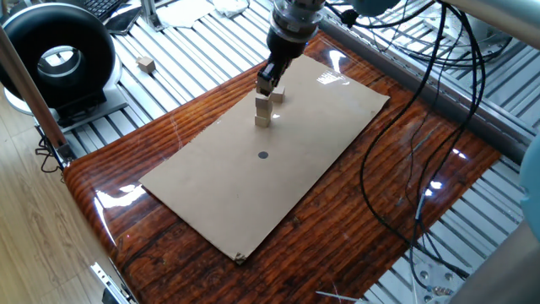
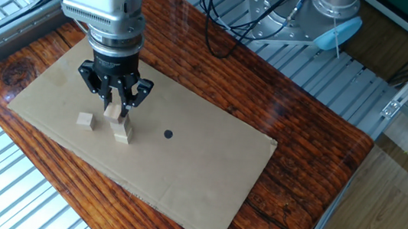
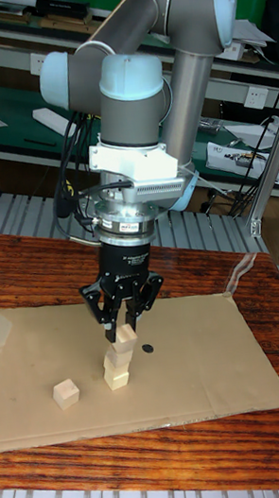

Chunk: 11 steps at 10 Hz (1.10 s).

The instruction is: Stack the blocks in a vertical line of five

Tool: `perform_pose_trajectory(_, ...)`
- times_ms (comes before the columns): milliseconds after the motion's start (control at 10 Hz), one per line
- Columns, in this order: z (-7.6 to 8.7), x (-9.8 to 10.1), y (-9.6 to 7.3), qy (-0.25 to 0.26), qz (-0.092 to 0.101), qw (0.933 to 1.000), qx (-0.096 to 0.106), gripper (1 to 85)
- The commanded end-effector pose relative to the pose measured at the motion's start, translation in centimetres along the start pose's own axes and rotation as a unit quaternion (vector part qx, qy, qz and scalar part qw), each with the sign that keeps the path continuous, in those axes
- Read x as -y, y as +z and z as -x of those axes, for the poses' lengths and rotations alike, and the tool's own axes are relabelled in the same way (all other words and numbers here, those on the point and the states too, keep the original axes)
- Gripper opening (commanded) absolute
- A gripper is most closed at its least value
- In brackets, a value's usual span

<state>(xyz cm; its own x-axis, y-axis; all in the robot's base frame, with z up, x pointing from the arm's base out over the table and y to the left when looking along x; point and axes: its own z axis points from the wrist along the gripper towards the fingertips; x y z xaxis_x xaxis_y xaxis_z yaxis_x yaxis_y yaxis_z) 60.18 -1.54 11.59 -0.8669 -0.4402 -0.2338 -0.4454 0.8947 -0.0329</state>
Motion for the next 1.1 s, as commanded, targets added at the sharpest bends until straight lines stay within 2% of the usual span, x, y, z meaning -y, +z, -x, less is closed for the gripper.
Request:
perform_pose_trajectory(0, -0.46, 0.18, 0.13, -0.011, 0.004, 0.9999, -0.007, 11.7)
perform_pose_trajectory(1000, -0.37, -0.24, 0.52, 0.000, 0.010, 0.9999, 0.001, 11.7)
